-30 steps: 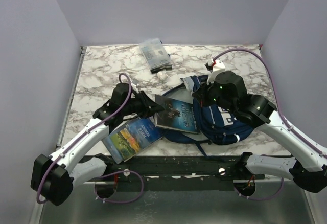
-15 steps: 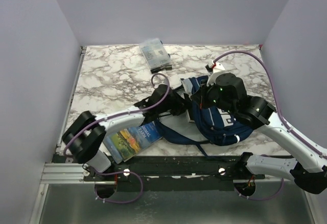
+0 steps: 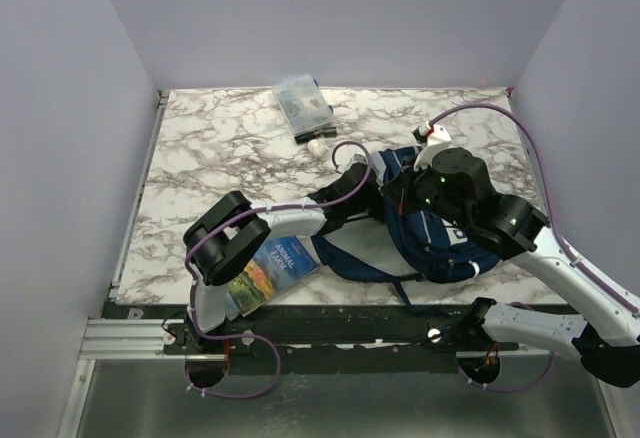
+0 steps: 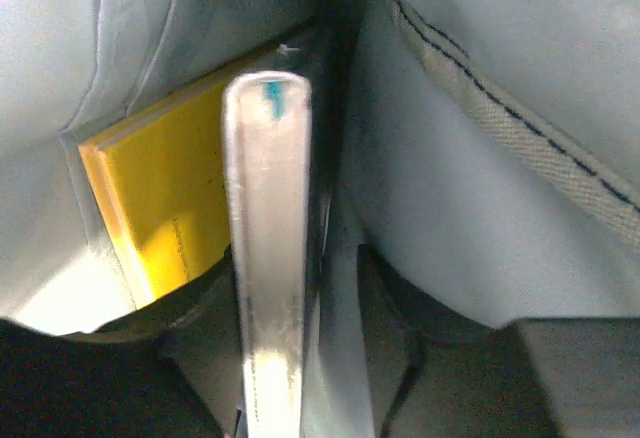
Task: Pack the student bag
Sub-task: Place the book in the student bag.
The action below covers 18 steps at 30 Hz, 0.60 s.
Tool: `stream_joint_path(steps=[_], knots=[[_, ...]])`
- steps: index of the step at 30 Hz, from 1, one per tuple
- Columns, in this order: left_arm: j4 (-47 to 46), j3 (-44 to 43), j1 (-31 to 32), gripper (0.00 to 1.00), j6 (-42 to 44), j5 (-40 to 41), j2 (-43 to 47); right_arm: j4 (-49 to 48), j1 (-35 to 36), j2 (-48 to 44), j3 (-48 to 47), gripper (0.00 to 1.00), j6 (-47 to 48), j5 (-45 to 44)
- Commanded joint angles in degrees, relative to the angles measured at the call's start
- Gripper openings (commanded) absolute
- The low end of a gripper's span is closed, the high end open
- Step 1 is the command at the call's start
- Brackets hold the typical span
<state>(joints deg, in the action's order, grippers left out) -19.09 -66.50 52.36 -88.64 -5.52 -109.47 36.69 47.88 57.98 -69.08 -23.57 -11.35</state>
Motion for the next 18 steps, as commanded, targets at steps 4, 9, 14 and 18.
stream_joint_path(steps=[4, 9, 14, 18], knots=[[1.9, 1.48, 0.42, 0.62, 3.27, -7.61, 5.78, -4.89, 0.02, -2.97, 1.63, 0.0, 1.39, -2.31], [6.29, 4.84, -0.71, 0.98, 7.29, -9.39, 10.81, -5.22, 0.02, -3.57, 3.5, 0.0, 1.59, -2.39], [8.88, 7.98, -2.05, 0.98, 11.06, -10.59, 16.49, -4.6, 0.02, -3.64, 3.8, 0.0, 0.44, -2.63], [13.2, 5.6, -4.64, 0.9, 14.81, -17.81, 15.66, -4.77, 0.02, -3.73, 4.28, 0.0, 0.23, -3.21]])
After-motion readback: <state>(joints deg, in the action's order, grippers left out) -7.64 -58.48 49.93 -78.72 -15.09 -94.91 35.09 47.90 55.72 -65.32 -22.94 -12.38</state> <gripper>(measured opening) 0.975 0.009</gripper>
